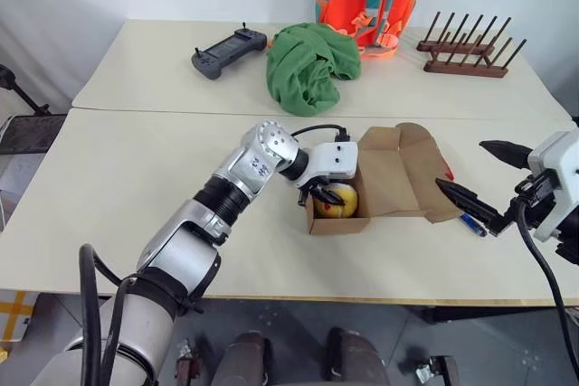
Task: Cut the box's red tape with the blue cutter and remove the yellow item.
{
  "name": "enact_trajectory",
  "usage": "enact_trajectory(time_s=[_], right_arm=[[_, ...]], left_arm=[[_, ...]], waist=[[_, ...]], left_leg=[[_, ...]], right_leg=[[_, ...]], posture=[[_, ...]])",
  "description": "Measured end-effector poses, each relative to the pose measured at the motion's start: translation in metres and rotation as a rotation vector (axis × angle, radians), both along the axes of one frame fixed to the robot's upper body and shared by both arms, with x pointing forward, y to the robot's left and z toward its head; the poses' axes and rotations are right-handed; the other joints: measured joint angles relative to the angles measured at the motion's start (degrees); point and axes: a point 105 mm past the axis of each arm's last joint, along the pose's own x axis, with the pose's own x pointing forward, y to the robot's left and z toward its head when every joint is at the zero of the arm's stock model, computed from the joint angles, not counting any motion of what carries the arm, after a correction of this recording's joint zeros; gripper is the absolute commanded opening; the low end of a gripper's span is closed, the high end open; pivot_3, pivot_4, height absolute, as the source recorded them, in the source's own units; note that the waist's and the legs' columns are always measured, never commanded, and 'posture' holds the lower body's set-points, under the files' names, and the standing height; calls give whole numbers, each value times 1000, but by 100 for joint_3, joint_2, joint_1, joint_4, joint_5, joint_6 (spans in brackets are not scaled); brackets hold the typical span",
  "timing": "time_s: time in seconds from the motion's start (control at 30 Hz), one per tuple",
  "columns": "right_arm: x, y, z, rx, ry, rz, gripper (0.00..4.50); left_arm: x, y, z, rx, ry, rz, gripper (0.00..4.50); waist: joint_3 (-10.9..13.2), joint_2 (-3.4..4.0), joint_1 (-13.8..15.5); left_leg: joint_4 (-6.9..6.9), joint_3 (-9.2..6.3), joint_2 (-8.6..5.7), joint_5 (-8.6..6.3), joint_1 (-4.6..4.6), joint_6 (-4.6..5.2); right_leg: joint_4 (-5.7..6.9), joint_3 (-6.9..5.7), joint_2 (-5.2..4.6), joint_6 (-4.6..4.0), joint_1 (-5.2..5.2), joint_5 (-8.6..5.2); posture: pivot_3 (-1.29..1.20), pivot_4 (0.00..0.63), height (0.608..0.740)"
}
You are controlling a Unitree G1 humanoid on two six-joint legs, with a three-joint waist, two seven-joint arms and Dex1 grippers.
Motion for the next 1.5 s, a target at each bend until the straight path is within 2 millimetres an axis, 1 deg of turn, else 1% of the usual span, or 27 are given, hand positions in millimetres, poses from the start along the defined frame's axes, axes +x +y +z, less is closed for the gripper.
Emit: enact_trajectory(time_s=[0.07,0.1,0.13,0.27,0.33,0.47,0.53,0.6,0.63,0.77,0.83,0.87,0.9,0.97,1.0,1.03,1.1,1.13,1.2,1.27,1.3,1.33,1.43,1.47,1.5], right_arm=[[1,-2,0,4,1,-2,4500],[1,-2,0,5,4,-1,4500],[2,-3,0,7,7,1,4500],[2,0,5,6,-14,38,4500],[0,4,8,1,-28,77,4500],[-8,16,9,35,-39,196,4500],[-10,17,7,23,-27,219,4500],[-8,14,5,16,-15,218,4500],[-6,14,4,15,-8,219,4500],[-3,10,7,14,-10,222,4500],[-2,11,9,11,-15,236,4500],[-1,13,9,5,-8,250,4500],[1,14,7,3,4,259,4500],[5,11,5,9,20,256,4500],[7,10,4,10,22,256,4500],[10,12,4,15,28,268,4500],[16,15,4,13,29,295,4500],[18,17,3,11,32,306,4500],[23,21,3,7,38,328,4500],[27,24,4,2,36,353,4500],[29,24,4,1,39,358,4500],[31,24,4,-1,42,361,4500],[34,23,2,-10,53,370,4500],[34,23,2,-11,55,375,4500],[35,23,2,-12,54,378,4500]], left_arm=[[1,0,3,-19,1,5,247],[1,0,5,-34,6,7,70],[2,0,8,-56,15,14,10],[3,-1,21,-144,30,28,9],[2,-3,38,-236,22,34,9],[-1,0,81,-460,11,39,9],[-1,4,93,-513,1,51,8],[2,11,100,-539,-4,83,8],[5,17,102,-543,-9,111,8],[20,59,111,-509,-73,256,8],[28,87,108,-469,-106,347,8],[33,106,101,-436,-118,414,8],[37,128,90,-396,-120,494,8],[42,165,63,-320,-110,633,8],[42,174,55,-302,-103,665,8],[41,189,43,-272,-98,714,8],[38,211,28,-246,-87,788,8],[38,218,25,-238,-89,813,8],[38,227,26,-231,-112,852,8],[39,235,35,-239,-157,892,722],[39,237,40,-250,-174,902,924],[38,239,45,-255,-185,909,1234],[35,239,53,-260,-197,910,2184],[34,239,56,-267,-198,911,2562],[32,241,58,-272,-199,913,2822]], waist=[[0,0,-2],[0,0,-3],[0,0,-3],[0,-1,7],[1,-1,6],[1,-1,-3],[1,-1,0],[1,-1,-5],[1,-1,-11],[1,0,-62],[-1,2,-93],[-1,2,-128],[-1,2,-155],[0,0,-162],[1,-1,-159],[2,-2,-159],[3,-4,-136],[4,-6,-122],[4,-7,-98],[4,-7,-94],[4,-7,-93],[4,-7,-96],[4,-7,-122],[4,-7,-138],[4,-7,-147]], left_leg=[[0,1,0,0,0,0],[0,1,0,0,-1,1],[-1,2,0,-1,-2,1],[0,3,-1,-1,-4,2],[-1,3,0,-1,-5,2],[-1,4,-1,-1,-3,2],[1,4,-1,-1,-1,2],[4,7,-2,-1,-1,2],[5,9,-1,-1,2,2],[-4,13,2,0,11,0],[-6,15,1,0,13,0],[-8,15,2,0,15,0],[-9,16,2,0,17,0],[-8,17,2,0,17,0],[-7,17,2,0,16,-1],[-5,18,3,0,15,-1],[-2,14,4,0,11,-1],[0,12,4,0,8,-1],[3,10,5,0,6,-1],[3,12,2,0,6,-1],[1,11,2,-1,6,-1],[-1,13,1,-1,6,-2],[-3,13,2,-1,8,-3],[-3,13,2,-1,7,-3],[-3,14,2,-1,8,-4]], right_leg=[[0,1,0,0,-1,0],[0,1,0,0,-2,0],[0,1,0,0,-3,0],[-2,1,0,0,-4,0],[-3,0,0,1,-5,0],[-1,1,0,2,-4,1],[-1,2,0,3,-2,2],[1,5,0,4,-2,2],[4,8,0,4,-2,2],[6,14,4,4,-3,2],[6,16,4,4,-3,2],[6,17,4,4,-3,2],[6,18,4,4,-3,2],[6,21,4,4,-4,2],[6,22,4,4,-4,2],[6,22,4,4,-4,2],[5,21,3,4,-3,2],[5,20,3,4,-3,2],[4,22,3,5,-3,3],[4,22,3,6,-4,3],[4,20,3,6,-3,3],[5,20,3,6,-4,3],[7,18,3,6,-6,3],[7,17,4,6,-6,3],[7,17,4,6,-6,3]], posture=[[0,150,740],[0,150,740],[0,150,740],[0,150,740],[0,150,740],[0,150,740],[0,150,740],[0,150,740],[0,150,740],[0,150,740],[0,150,740],[0,150,740],[0,150,740],[0,150,740],[0,150,740],[0,150,740],[0,150,740],[0,150,740],[0,150,740],[0,150,740],[0,150,740],[0,150,740],[0,150,740],[0,150,740],[0,150,740]])
